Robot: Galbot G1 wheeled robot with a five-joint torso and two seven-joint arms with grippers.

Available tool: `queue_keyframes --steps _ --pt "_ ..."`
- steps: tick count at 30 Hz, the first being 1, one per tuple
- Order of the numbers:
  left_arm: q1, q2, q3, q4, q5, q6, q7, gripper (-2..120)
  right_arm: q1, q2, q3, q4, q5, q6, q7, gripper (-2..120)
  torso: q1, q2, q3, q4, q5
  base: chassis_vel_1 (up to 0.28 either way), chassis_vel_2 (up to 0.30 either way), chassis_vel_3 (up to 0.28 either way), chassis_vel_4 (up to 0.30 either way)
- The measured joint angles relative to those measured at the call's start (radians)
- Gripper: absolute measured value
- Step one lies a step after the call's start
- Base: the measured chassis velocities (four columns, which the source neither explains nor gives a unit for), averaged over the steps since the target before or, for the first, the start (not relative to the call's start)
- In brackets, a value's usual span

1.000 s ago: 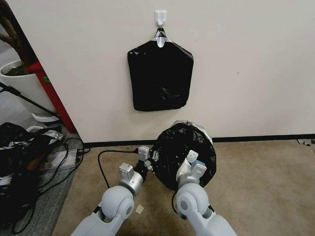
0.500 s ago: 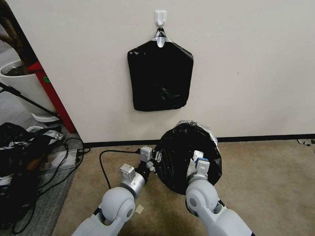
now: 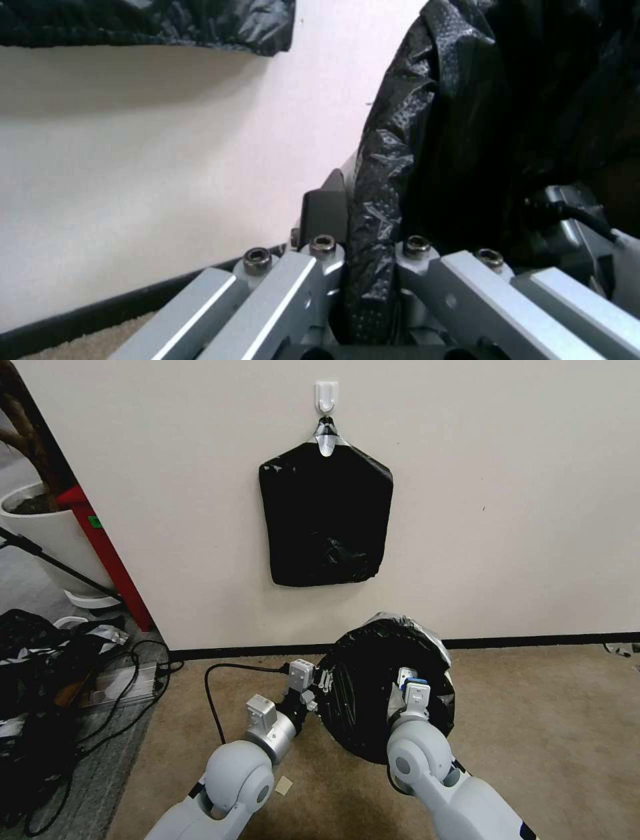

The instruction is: Place a trash bag onto the trash bin.

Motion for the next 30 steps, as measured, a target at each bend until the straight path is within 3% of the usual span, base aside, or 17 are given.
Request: queue_keyframes --steps 13,16,24,26,28,30 --pt "-0.015 -0.008 0.000 0.029 0.014 0.001 -0.013 3 -0.059 -0.036 -0.013 0.058 -0.152 -0.001 -0.019 3 0.000 0.000 0.000 0.0001 -0.0002 0.000 0.000 0.000 0.000" --pt "-0.026 -0.008 -0.004 0.049 0.016 0.024 -0.039 3 -0.106 -0.058 -0.021 0.138 -0.199 0.003 -0.051 22 0.000 0.000 0.000 0.0000 -0.0002 0.000 0.000 0.000 0.000" --pt "-0.036 -0.006 -0.005 0.076 0.001 0.077 -0.100 3 -0.167 -0.084 -0.030 0.283 -0.210 0.008 -0.116 43 0.000 0.000 0.000 0.0000 -0.0001 0.000 0.000 0.000 0.000" --pt "-0.044 -0.005 -0.002 0.098 -0.007 0.092 -0.116 3 -0.186 -0.092 -0.037 0.324 -0.217 0.014 -0.171 57 0.000 0.000 0.000 0.0000 -0.0002 0.000 0.000 0.000 0.000" --pt "-0.044 -0.005 -0.002 0.098 -0.007 0.092 -0.116 3 -0.186 -0.092 -0.037 0.324 -0.217 0.014 -0.171 57 0.000 0.000 0.000 0.0000 -0.0002 0.000 0.000 0.000 0.000" --pt "-0.054 -0.005 -0.001 0.122 -0.014 0.117 -0.138 3 -0.220 -0.097 -0.033 0.369 -0.221 0.022 -0.240 73 0.000 0.000 0.000 0.0000 -0.0001 0.000 0.000 0.000 0.000"
